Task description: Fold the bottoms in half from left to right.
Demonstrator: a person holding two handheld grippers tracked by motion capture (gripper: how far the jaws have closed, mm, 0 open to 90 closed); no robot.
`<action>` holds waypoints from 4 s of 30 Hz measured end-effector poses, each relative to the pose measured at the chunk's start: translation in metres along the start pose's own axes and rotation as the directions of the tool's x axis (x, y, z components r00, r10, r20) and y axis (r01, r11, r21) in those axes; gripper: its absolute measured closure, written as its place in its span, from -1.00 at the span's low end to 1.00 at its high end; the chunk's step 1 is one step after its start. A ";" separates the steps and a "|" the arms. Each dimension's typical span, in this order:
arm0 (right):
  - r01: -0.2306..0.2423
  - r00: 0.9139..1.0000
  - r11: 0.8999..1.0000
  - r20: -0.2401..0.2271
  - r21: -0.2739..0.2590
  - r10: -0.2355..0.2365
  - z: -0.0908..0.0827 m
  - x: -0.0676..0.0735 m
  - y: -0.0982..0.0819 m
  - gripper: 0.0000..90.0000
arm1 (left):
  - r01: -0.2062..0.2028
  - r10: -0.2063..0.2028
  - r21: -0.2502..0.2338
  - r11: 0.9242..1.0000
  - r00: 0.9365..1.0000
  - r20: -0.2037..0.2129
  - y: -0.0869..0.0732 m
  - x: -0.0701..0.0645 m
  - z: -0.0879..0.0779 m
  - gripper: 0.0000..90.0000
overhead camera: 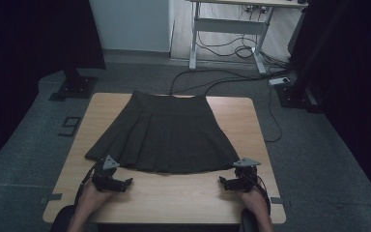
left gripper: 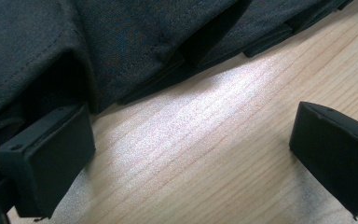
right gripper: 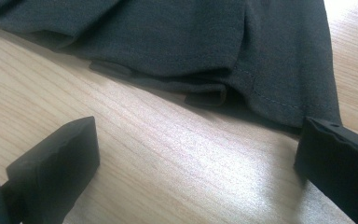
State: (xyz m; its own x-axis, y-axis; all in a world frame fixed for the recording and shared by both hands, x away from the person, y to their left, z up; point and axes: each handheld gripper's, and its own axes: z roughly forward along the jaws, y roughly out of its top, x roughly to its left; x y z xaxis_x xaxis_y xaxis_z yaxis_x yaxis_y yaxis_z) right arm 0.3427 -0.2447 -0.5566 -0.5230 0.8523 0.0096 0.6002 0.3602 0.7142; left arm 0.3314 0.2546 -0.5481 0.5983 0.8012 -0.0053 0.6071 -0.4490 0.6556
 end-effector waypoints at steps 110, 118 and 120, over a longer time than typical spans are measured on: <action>-0.128 0.989 0.991 0.079 0.048 0.124 -0.014 -0.036 0.009 -0.10 | -0.108 0.106 0.006 0.994 0.981 0.165 0.046 -0.052 0.011 -0.34; -0.124 0.990 0.992 0.073 0.031 0.121 -0.013 -0.035 0.007 -0.17 | 0.018 -0.010 -0.060 0.998 0.991 0.137 0.070 -0.008 0.007 -0.69; -0.123 0.990 0.992 0.072 0.030 0.120 -0.013 -0.035 0.007 -0.17 | 0.027 -0.020 -0.059 0.998 0.992 0.123 0.077 0.001 0.009 -0.77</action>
State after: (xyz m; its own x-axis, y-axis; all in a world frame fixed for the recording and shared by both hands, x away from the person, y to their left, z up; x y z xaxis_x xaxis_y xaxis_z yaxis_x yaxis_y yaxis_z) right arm 0.3575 -0.2767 -0.5426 -0.4019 0.9146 0.0449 0.6774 0.2640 0.6866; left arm 0.3840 0.2172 -0.5044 0.6460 0.7552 -0.1110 0.5910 -0.4028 0.6989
